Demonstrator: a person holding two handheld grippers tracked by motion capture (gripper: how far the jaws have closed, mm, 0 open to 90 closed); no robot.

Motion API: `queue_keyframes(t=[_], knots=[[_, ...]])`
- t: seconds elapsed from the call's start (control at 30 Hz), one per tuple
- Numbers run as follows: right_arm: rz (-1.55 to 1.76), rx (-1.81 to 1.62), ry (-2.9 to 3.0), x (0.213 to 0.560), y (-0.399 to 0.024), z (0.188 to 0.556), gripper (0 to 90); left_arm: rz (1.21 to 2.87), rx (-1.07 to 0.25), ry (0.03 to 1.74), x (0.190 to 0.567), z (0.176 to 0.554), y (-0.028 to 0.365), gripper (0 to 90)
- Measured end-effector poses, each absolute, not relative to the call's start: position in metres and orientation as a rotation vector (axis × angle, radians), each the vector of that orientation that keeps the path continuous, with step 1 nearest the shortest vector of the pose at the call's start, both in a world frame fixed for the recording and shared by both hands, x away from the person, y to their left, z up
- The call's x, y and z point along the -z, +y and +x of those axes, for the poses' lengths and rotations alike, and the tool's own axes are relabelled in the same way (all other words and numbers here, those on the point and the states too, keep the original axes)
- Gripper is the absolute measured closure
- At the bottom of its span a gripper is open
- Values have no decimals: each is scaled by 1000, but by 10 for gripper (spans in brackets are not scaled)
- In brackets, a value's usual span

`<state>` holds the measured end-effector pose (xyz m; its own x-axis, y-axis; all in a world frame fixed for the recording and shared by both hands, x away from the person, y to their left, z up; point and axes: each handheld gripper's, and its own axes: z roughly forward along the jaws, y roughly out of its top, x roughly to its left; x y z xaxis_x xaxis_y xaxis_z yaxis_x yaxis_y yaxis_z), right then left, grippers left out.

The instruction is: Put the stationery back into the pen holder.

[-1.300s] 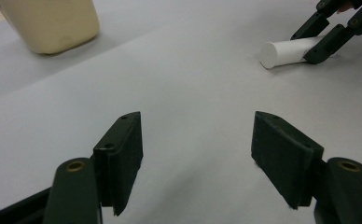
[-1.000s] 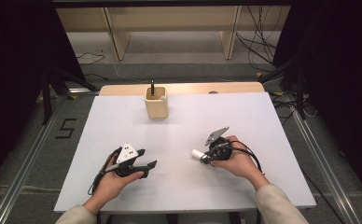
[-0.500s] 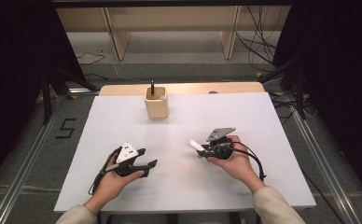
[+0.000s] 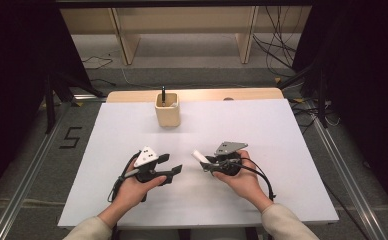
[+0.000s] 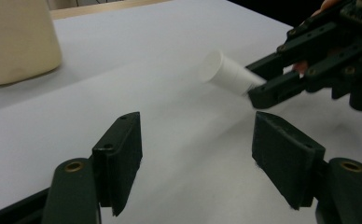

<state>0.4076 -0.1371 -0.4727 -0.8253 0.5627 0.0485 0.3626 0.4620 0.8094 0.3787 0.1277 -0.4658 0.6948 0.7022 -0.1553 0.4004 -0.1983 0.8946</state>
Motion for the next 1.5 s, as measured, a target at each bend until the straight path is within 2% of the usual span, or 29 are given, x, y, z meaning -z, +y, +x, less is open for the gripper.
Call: queue_keyframes(t=[0.23, 0.57, 0.97, 1.2, 1.5], knots=[[775, -1306, 2492, 474, -128, 405, 706, 1797, -285, 900, 469, 396, 106, 327], [747, -1326, 2487, 474, -125, 404, 706, 1741, -190, 961, 472, 402, 103, 326], [709, -1343, 2477, 473, -119, 403, 706, 1707, -134, 1003, 475, 406, 104, 362], [699, -1354, 2464, 471, -119, 403, 706, 1683, -90, 1016, 475, 406, 102, 427], [688, -1361, 2436, 470, -118, 402, 705, 1610, -100, 1032, 469, 404, 102, 571]])
